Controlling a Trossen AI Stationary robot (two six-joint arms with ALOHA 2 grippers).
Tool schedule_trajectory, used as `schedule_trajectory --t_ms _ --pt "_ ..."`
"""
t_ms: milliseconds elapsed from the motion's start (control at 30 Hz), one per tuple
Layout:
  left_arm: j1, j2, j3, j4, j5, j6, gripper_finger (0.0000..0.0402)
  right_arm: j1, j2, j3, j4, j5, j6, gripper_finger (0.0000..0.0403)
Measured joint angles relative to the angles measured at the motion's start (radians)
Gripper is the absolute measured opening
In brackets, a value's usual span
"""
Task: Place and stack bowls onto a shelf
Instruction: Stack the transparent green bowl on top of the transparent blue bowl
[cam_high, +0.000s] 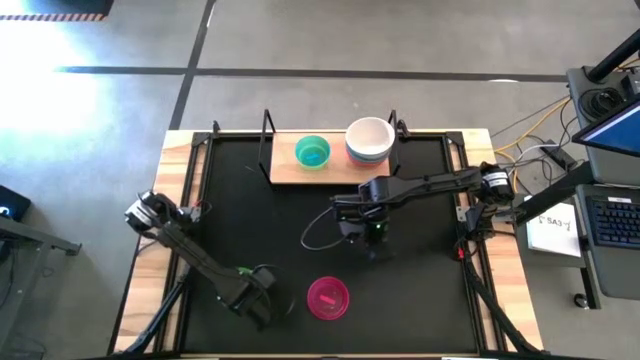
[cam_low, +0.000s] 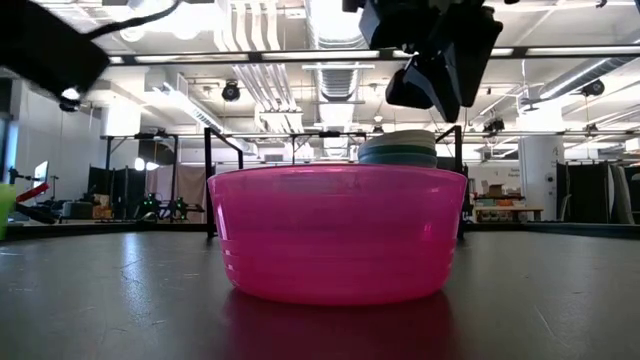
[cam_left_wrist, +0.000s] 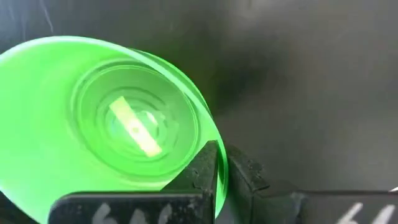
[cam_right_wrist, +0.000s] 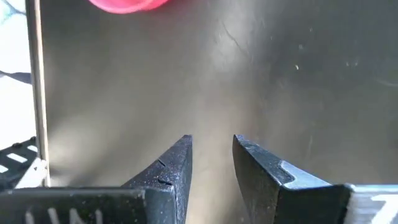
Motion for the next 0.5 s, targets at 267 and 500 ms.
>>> schedule_trajectory --t_ms 267,500 --pt "0.113 -0.003 0.095 -0.009 -0.095 0.372 0.0 -0.036 -0.046 0.0 -0.044 0.099 -0.055 0.0105" --pt "0.237 -0.003 0.206 -0.065 -0.314 0.737 0.0 -0.098 -0.137 0.0 -0.037 0.118 -0.064 0.0105"
